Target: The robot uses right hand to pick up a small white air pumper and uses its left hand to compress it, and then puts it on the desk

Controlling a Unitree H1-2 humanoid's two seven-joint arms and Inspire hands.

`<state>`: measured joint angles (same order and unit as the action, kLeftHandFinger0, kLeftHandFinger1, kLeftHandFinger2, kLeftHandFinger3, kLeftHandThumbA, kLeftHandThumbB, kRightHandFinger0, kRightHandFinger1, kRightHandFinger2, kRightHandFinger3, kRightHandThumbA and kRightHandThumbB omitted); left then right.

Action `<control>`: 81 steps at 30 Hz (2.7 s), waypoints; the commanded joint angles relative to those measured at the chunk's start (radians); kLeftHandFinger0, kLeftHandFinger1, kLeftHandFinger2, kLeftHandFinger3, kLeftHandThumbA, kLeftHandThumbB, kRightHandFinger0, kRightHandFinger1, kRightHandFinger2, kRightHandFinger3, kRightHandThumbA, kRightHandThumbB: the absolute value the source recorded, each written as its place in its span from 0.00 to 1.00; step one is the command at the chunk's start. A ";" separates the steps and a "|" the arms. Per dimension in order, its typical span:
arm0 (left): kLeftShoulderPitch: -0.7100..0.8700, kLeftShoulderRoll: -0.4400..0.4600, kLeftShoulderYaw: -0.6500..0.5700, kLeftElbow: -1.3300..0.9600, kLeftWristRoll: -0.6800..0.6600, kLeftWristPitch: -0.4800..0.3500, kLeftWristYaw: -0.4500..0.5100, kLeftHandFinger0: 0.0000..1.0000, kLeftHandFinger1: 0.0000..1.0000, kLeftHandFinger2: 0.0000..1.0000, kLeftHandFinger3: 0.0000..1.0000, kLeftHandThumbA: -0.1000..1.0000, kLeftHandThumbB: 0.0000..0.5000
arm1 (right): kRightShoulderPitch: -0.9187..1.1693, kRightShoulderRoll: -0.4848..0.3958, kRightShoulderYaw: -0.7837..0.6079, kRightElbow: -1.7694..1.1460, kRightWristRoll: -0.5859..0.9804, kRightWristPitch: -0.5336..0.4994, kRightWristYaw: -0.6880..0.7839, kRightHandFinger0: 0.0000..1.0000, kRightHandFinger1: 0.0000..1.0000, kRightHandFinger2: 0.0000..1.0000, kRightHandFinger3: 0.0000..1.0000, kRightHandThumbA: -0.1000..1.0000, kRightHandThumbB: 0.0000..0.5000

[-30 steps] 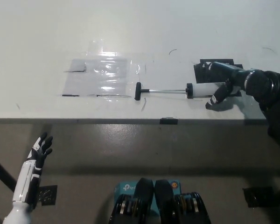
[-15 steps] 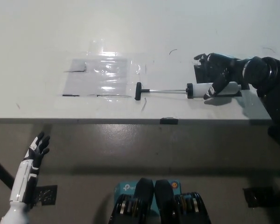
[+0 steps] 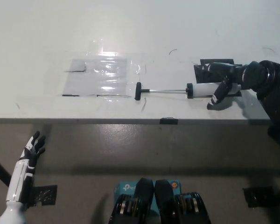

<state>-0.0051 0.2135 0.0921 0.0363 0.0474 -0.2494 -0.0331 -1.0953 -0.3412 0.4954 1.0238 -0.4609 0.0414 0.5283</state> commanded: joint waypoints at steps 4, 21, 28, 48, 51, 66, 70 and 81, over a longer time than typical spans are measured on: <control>-0.012 0.014 0.008 -0.032 -0.002 0.006 0.000 1.00 1.00 1.00 1.00 1.00 0.19 | -0.080 0.023 0.065 0.082 -0.076 -0.085 -0.035 0.90 0.86 0.86 0.89 0.98 0.91; -0.024 0.017 0.019 -0.032 0.006 0.009 0.003 1.00 1.00 1.00 1.00 0.98 0.13 | 0.019 0.049 0.112 0.188 -0.134 -0.275 -0.422 0.06 0.55 0.90 0.76 0.00 0.26; -0.037 0.024 0.024 -0.020 -0.012 -0.005 -0.005 1.00 1.00 1.00 1.00 1.00 0.08 | 0.025 0.040 0.099 0.181 -0.130 -0.269 -0.442 0.04 0.51 0.88 0.80 0.00 0.25; -0.065 -0.010 0.025 -0.308 -0.137 0.134 -0.017 1.00 1.00 1.00 1.00 1.00 0.08 | 0.202 -0.097 -0.026 -0.680 -0.078 -0.136 -0.237 0.03 0.55 0.84 0.99 0.00 0.19; -0.092 -0.018 0.022 -0.344 -0.139 0.152 -0.011 1.00 1.00 1.00 1.00 1.00 0.11 | 0.248 -0.111 -0.031 -0.827 -0.082 -0.113 -0.199 0.04 0.54 0.83 1.00 0.00 0.22; -0.262 -0.068 0.003 -0.353 -0.141 0.222 0.002 1.00 1.00 1.00 1.00 1.00 0.16 | 0.347 -0.102 -0.014 -1.191 -0.096 -0.008 -0.028 0.06 0.48 0.78 0.66 0.00 0.34; -0.290 -0.075 0.005 -0.330 -0.137 0.224 0.001 1.00 1.00 1.00 1.00 1.00 0.23 | 0.346 -0.109 -0.017 -1.221 -0.118 0.025 0.009 0.02 0.44 0.74 0.62 0.00 0.32; -0.317 -0.102 -0.004 -0.316 -0.086 0.233 0.011 1.00 1.00 1.00 1.00 1.00 0.31 | 0.344 -0.117 -0.053 -1.256 -0.152 0.084 0.080 0.00 0.39 0.72 0.59 0.00 0.35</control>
<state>-0.2987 0.1123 0.0955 -0.2547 -0.0618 -0.0283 -0.0337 -0.7001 -0.4431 0.4753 -0.1916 -0.6020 0.0916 0.5626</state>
